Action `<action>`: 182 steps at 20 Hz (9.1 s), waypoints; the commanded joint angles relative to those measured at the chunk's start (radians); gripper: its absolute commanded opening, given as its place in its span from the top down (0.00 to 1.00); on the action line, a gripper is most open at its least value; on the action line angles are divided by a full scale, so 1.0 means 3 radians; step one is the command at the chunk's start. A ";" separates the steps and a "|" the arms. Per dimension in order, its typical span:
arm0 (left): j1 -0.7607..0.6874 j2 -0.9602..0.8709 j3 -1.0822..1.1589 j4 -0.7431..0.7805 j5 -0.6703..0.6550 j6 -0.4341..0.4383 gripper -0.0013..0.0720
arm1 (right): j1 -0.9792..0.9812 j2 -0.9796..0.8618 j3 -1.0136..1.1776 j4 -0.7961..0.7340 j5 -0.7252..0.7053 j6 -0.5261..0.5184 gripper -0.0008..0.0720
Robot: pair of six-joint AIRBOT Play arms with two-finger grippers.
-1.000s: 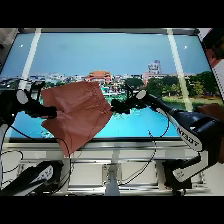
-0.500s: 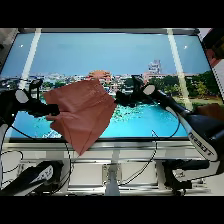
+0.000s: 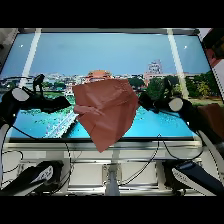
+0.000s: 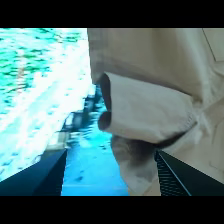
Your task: Fold the clothes and pants, and hang the long-sleeved shirts on hangers.
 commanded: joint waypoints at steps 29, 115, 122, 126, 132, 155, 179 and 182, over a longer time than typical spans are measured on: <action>-0.1906 0.0018 -0.1481 -0.1417 0.1414 0.0172 0.97 | 0.0596 0.0928 -0.0825 -0.0006 -0.0919 0.0505 0.97; -0.0701 0.0106 -0.0393 -0.0628 0.0206 -0.0275 0.06 | -0.1816 -0.1331 0.1470 0.0404 0.2543 -0.2885 0.52; -0.0702 0.0106 -0.0393 -0.0628 0.0205 -0.0276 0.09 | -0.1356 -0.1798 0.1307 0.0557 0.2045 -0.2889 0.10; -0.0702 0.0106 -0.0394 -0.0629 0.0205 -0.0276 0.09 | -0.1036 -0.1933 0.1317 0.0454 0.1821 -0.2852 0.10; -0.0702 0.0106 -0.0394 -0.0628 0.0205 -0.0275 0.09 | -0.0829 -0.2106 0.1317 0.0572 0.1832 -0.2795 0.10; -0.0621 0.1127 -0.0390 -0.0516 0.0215 0.0018 0.34 | -0.1476 -0.0542 0.1317 0.0799 0.1654 -0.2417 0.97; -0.0598 0.2955 -0.0399 0.1204 0.0215 0.0011 0.34 | -0.5323 0.0106 0.1258 -0.2035 0.1982 -0.0673 0.96; -0.0598 0.2955 -0.0399 0.1205 0.0215 0.0011 0.34 | -0.5323 0.0107 0.1259 -0.2001 0.1937 -0.0675 0.19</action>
